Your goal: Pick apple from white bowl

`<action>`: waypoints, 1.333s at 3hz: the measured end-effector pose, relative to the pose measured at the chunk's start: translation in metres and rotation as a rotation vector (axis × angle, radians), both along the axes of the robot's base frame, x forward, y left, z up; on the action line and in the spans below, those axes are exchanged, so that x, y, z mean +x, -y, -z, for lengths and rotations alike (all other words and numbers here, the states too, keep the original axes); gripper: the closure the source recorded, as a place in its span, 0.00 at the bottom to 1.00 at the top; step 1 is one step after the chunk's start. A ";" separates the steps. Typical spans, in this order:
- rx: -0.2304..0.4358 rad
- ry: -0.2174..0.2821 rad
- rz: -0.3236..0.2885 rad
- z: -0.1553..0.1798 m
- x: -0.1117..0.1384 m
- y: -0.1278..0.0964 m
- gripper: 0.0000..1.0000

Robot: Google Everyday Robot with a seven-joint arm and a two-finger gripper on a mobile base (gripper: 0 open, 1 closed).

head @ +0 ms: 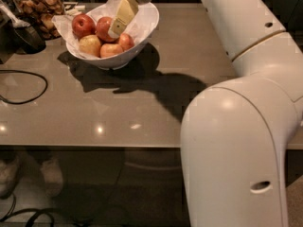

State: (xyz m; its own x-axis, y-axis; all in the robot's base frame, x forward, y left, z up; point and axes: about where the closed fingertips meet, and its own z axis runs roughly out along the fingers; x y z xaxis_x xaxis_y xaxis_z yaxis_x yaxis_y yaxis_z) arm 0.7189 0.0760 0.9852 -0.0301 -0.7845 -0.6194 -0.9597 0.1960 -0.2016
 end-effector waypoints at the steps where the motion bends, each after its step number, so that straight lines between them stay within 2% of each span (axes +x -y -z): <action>1: 0.008 -0.013 -0.021 0.006 0.008 -0.015 0.00; 3: 0.009 -0.052 -0.033 0.012 0.015 -0.032 0.00; 4: 0.009 -0.081 -0.012 0.019 0.020 -0.034 0.00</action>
Offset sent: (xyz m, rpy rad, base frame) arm 0.0305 0.0282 -0.0004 0.0099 0.0496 0.0477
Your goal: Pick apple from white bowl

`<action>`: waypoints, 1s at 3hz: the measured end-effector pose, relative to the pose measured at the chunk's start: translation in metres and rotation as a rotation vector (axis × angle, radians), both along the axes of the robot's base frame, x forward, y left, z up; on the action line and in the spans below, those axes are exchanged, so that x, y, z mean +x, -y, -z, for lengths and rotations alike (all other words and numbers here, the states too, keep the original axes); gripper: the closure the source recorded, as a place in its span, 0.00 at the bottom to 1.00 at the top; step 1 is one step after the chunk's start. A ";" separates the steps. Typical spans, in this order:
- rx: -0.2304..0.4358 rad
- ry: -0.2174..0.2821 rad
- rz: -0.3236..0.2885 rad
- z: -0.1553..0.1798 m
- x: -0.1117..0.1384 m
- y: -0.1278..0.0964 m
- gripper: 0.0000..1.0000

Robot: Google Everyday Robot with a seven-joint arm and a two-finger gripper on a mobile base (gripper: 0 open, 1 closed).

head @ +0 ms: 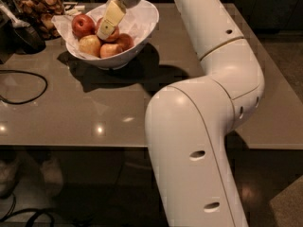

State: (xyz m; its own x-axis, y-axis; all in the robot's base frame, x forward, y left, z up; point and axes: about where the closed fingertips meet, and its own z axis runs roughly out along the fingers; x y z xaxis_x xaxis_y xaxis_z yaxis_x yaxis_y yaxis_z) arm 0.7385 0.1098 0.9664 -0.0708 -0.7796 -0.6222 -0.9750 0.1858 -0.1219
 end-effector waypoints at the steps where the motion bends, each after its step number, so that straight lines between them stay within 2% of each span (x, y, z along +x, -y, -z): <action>1: 0.000 -0.018 0.018 0.005 0.005 0.000 0.00; 3: -0.013 -0.073 0.036 0.036 0.017 -0.003 0.00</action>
Offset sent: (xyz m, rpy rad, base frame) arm 0.0385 -0.0115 -0.0168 -0.0325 0.0886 -0.0414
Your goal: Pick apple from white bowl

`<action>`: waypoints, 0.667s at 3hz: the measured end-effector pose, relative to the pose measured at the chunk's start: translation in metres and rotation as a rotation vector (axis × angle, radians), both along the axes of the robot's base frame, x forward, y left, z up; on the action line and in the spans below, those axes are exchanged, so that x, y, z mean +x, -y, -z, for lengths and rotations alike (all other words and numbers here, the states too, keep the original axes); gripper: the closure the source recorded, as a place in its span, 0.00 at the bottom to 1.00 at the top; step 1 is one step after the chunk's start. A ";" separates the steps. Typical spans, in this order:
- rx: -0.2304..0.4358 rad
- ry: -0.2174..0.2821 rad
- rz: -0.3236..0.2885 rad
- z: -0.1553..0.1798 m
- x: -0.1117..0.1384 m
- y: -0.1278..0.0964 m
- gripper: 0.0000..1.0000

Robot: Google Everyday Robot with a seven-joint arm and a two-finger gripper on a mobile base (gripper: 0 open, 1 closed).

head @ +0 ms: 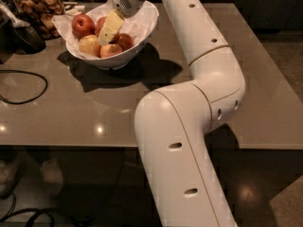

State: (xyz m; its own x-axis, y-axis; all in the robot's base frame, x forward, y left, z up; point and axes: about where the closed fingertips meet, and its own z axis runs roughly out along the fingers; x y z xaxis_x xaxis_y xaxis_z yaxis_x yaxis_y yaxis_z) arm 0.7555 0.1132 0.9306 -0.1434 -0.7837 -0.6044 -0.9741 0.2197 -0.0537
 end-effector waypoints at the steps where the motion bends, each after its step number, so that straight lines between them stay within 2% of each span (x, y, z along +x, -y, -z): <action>1: -0.004 -0.024 0.004 0.012 0.003 -0.003 0.00; 2: 0.008 -0.042 -0.001 0.017 0.003 -0.007 0.00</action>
Offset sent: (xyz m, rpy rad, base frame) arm 0.0269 -0.0046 0.0005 -0.0117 0.0997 0.0256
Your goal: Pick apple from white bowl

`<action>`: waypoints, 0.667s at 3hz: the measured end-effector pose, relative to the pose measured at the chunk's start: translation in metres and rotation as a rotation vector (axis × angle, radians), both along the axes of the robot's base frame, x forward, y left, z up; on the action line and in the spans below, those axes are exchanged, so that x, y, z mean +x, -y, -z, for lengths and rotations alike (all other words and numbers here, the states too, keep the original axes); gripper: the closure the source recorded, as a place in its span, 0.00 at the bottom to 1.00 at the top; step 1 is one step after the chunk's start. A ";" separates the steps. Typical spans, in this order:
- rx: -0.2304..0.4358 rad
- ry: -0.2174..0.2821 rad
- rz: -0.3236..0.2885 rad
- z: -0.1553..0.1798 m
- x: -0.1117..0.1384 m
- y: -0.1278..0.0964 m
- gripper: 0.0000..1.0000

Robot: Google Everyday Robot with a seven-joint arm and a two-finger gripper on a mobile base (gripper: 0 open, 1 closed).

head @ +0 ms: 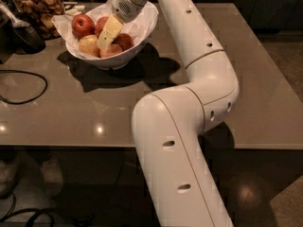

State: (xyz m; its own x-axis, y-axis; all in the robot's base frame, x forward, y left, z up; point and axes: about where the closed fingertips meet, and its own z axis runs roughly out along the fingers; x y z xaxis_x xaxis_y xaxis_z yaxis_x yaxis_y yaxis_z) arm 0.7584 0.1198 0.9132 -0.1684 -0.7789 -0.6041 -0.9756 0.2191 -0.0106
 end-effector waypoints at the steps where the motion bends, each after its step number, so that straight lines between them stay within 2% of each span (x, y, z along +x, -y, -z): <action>1: 0.051 -0.021 0.000 0.000 0.000 -0.003 0.18; 2: 0.053 -0.022 0.000 0.000 0.000 -0.003 0.42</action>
Offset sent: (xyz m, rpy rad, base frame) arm -0.0003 0.0030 0.0002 0.0464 0.0192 -0.0001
